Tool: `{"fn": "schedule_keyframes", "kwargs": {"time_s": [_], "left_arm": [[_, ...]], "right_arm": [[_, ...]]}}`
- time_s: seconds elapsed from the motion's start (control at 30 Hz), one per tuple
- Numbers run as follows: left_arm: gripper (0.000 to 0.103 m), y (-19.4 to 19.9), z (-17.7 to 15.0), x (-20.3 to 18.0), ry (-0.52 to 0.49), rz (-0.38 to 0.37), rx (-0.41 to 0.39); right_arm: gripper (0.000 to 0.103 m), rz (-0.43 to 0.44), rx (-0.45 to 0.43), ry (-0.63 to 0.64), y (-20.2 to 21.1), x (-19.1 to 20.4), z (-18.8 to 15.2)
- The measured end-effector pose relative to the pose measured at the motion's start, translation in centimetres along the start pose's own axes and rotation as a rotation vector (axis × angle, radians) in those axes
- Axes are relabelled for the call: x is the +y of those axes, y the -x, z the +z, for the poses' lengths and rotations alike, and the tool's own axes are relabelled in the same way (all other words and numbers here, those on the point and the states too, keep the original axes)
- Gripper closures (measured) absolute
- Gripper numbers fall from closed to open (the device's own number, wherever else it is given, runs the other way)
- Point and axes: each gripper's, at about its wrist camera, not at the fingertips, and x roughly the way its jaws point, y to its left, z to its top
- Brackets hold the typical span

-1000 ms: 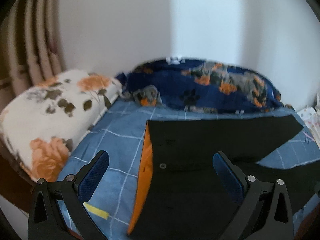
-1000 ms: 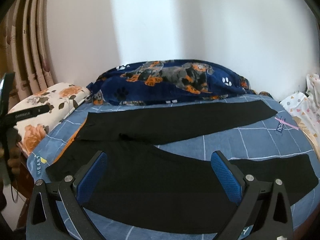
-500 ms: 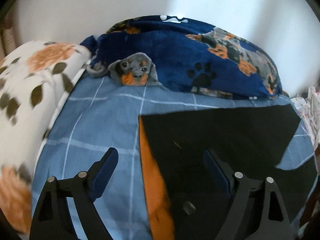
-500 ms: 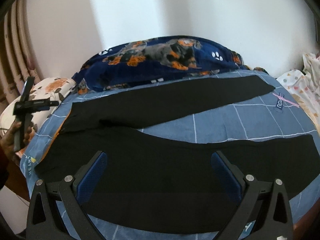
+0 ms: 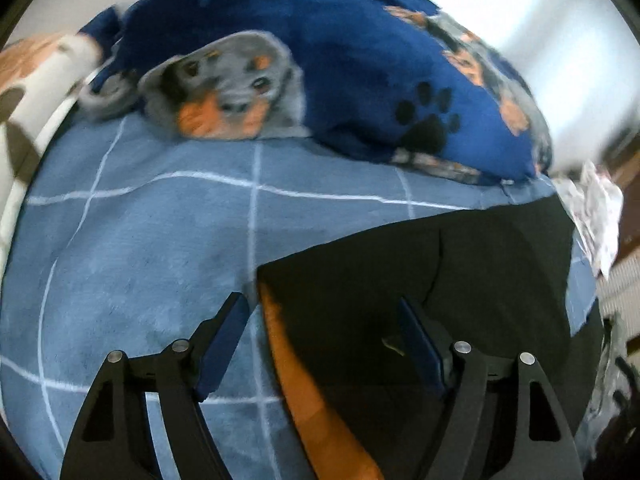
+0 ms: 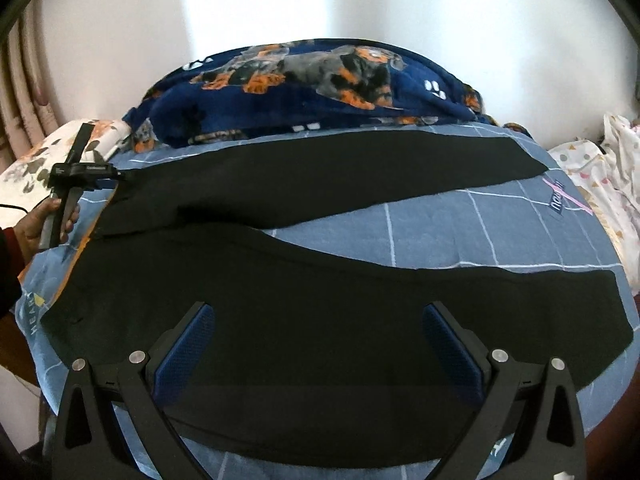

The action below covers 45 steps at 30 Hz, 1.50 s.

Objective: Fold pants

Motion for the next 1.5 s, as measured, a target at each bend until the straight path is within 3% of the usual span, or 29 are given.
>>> {"fn": "schedule_keyframes", "kwargs": {"time_s": [0.03,0.07,0.13,0.2,0.33,0.43,0.53,0.7,0.8,0.93,1.0,1.17,1.2,1.23,1.27,1.3,1.5], "left_arm": [[0.043,-0.3,0.1,-0.3,-0.021,0.019,0.015],[0.048,-0.4,0.0,-0.6,-0.055,0.032,0.021],[0.084,-0.3,0.2,-0.7,-0.054,0.052,0.005],[0.093,0.4,0.3,-0.6,-0.020,0.059,-0.025],[0.095,1.4,-0.6,-2.4,-0.031,0.142,-0.078],[0.095,4.2,-1.8,-5.2,-0.058,0.165,-0.164],[0.095,8.6,-3.8,-8.9,-0.077,0.154,-0.275],[0.095,15.4,-9.7,-15.7,-0.147,0.122,-0.401],[0.095,17.8,-13.8,-18.3,-0.169,0.117,-0.425],[0.095,18.9,-18.3,-19.9,-0.158,0.102,-0.415],[0.095,19.0,-19.8,-20.2,-0.149,0.099,-0.404],[0.095,18.7,-20.9,-20.1,-0.105,0.085,-0.377],[0.094,18.6,-20.9,-19.9,-0.092,0.084,-0.372],[0.094,18.5,-20.9,-19.8,-0.085,0.084,-0.366],[0.094,18.4,-21.0,-19.8,-0.081,0.090,-0.363],[0.094,18.2,-21.0,-19.7,-0.076,0.098,-0.358],[0.092,17.8,-21.5,-17.2,0.011,0.108,-0.308]], "right_arm": [[0.000,-0.007,0.002,-0.013,0.1,-0.1,-0.1],[0.000,-0.009,0.004,-0.020,0.2,-0.3,-0.2],[0.000,-0.022,0.010,-0.044,0.4,-0.6,-0.5],[0.000,-0.029,0.011,-0.060,0.8,-0.8,-1.2],[0.000,-0.034,0.006,-0.049,1.9,-0.9,-2.0],[0.000,-0.006,-0.020,-0.058,2.8,-1.5,-1.5],[0.000,0.154,-0.055,-0.125,3.3,-2.7,0.8],[0.000,0.453,-0.015,-0.271,1.4,-3.9,6.1],[0.000,0.636,0.028,-0.387,-1.0,-4.0,8.8],[0.000,0.741,0.118,-0.471,-4.6,-3.2,10.6],[0.000,0.705,0.171,-0.527,-7.2,-3.1,11.0],[0.001,0.749,0.260,-0.774,-13.3,-4.8,10.6],[0.006,0.748,0.266,-0.801,-14.4,-5.3,10.6],[0.035,0.717,0.264,-0.817,-15.0,-5.9,10.7],[0.085,0.674,0.266,-0.836,-15.3,-6.4,10.4],[0.096,0.661,0.282,-0.849,-15.4,-6.7,10.1],[0.096,0.663,0.158,-0.699,-9.0,-6.3,6.3]]}}
